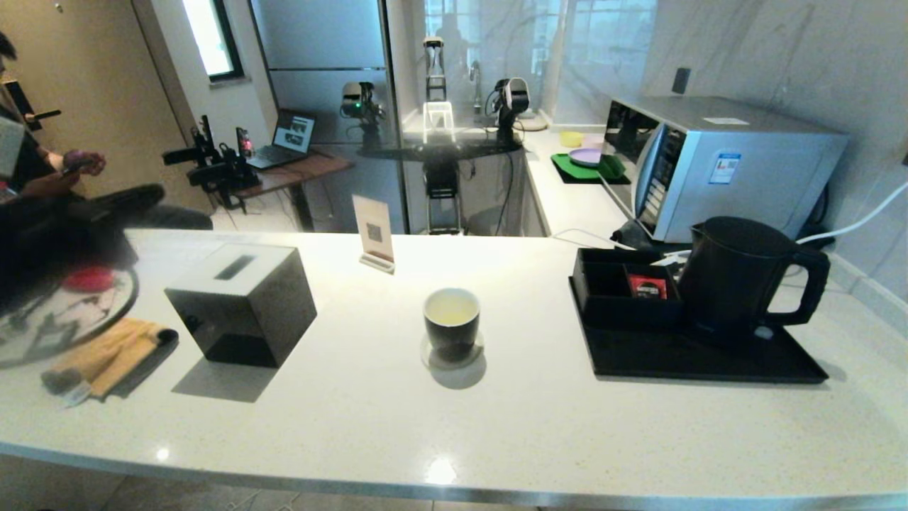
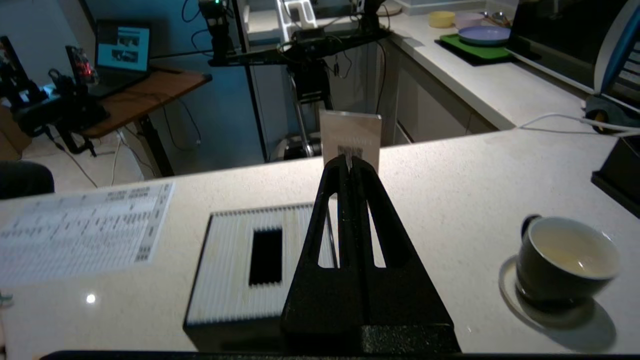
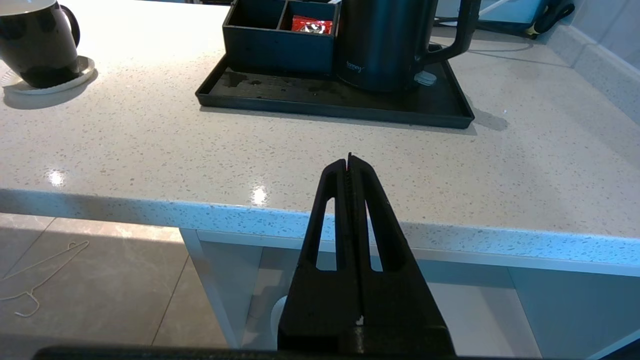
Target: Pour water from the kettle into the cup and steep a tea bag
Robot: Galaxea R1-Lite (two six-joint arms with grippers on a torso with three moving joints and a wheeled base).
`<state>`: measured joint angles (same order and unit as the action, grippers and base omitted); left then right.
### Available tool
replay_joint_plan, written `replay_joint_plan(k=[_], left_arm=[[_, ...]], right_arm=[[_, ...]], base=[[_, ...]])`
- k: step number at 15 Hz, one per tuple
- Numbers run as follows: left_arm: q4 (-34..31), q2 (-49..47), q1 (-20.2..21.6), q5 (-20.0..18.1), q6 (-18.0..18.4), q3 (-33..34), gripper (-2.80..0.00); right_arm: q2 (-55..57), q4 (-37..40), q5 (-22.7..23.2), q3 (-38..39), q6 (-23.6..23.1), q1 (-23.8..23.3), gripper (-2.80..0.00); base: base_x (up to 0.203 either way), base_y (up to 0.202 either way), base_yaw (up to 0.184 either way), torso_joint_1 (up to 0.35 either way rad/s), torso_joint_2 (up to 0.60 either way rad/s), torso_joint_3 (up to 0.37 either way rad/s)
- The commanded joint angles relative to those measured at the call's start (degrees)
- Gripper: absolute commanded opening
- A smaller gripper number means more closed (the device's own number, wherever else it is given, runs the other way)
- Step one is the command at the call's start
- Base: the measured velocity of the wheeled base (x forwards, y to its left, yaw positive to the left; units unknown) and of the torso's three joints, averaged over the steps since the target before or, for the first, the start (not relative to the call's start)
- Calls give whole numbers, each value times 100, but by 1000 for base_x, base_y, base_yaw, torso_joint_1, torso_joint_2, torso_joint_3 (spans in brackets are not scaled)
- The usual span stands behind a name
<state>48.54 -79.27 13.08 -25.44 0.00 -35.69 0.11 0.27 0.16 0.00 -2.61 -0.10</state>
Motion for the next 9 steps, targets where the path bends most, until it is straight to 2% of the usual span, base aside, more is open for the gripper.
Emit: replay_joint_plan(k=[1,4,6,8,9], left_arm=[[-15,762,-22,-9,7,773,-280],[-79,1856,-105,67,22,2229,-280],[-295,2831,-306,257,27,2930,-280],[-918,3837,-552,673,23,3264,-280],[-1433,4403,-672,926,17,3360,-280]], right_arm=[[-2,0,2,0,-3,1,-280],[-2,0,2,0,-3,1,-280],[-2,0,2,0,-3,1,-280],[-2,0,9,0,-3,1,-280],[-2,0,2,0,-3,1,-280]], base=[[0,0,0,0,0,0],[0,0,0,0,0,0],[0,0,0,0,0,0],[0,0,0,0,0,0],[0,0,0,0,0,0]])
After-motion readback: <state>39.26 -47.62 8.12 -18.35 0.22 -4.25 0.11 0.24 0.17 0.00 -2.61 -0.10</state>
